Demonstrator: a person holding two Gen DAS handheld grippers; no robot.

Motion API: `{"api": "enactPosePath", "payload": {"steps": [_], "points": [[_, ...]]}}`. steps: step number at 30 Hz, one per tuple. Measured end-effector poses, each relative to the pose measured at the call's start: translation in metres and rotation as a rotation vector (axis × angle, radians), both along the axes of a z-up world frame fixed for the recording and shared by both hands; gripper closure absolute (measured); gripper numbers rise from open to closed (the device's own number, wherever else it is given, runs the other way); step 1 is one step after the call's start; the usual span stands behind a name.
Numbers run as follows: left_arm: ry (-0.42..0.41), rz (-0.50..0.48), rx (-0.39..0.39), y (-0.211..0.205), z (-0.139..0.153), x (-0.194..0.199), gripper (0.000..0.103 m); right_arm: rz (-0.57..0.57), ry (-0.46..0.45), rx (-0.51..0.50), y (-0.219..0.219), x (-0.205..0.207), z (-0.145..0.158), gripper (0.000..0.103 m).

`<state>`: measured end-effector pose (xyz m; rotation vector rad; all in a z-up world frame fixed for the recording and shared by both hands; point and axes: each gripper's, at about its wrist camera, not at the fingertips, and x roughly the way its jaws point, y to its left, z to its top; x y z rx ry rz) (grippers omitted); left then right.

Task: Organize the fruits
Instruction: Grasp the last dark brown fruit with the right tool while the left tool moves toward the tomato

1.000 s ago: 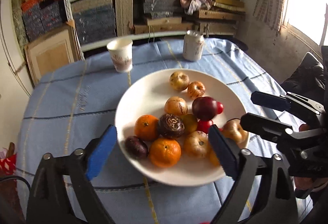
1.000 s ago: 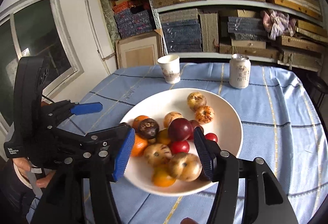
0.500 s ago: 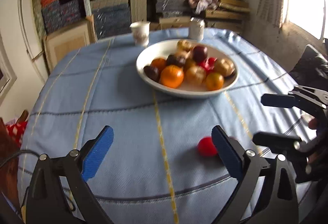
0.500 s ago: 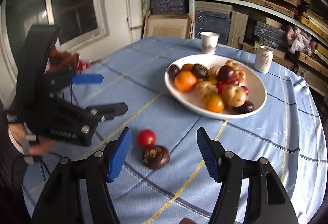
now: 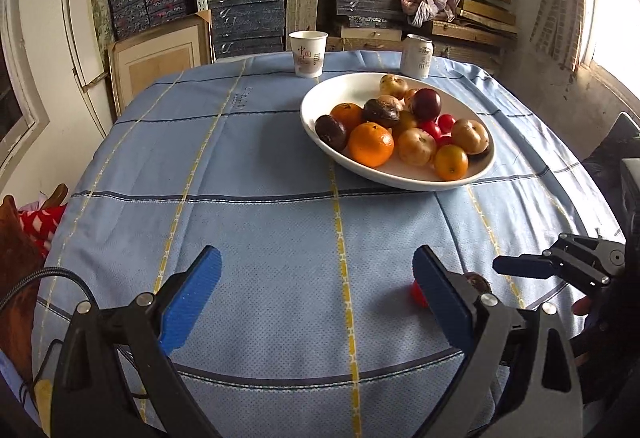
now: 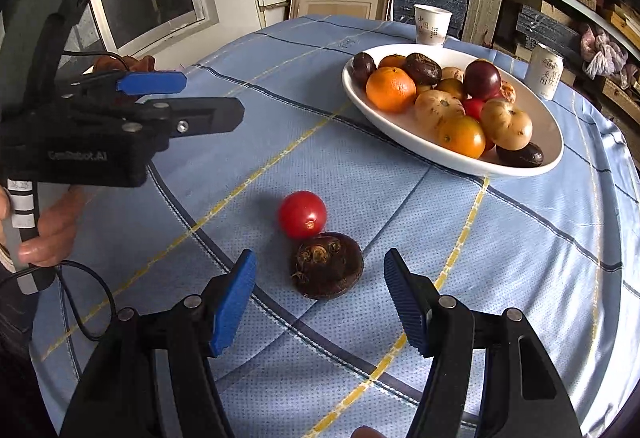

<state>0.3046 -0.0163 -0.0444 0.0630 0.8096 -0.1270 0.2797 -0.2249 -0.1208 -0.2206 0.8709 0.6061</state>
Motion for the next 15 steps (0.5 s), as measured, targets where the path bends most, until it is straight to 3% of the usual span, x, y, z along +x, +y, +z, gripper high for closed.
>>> {"api": "enactPosePath", "payload": {"steps": [9,15], "points": [[0.012,0.001,-0.022,0.0013,-0.0003,0.0008,0.009,-0.028,-0.009,-0.025,0.0057,0.0059,-0.0049,0.037],[0.012,0.006,-0.023,0.0017,-0.0002,0.0004,0.009,-0.049,-0.010,-0.055,0.0102,0.0085,-0.0073,0.045]]}}
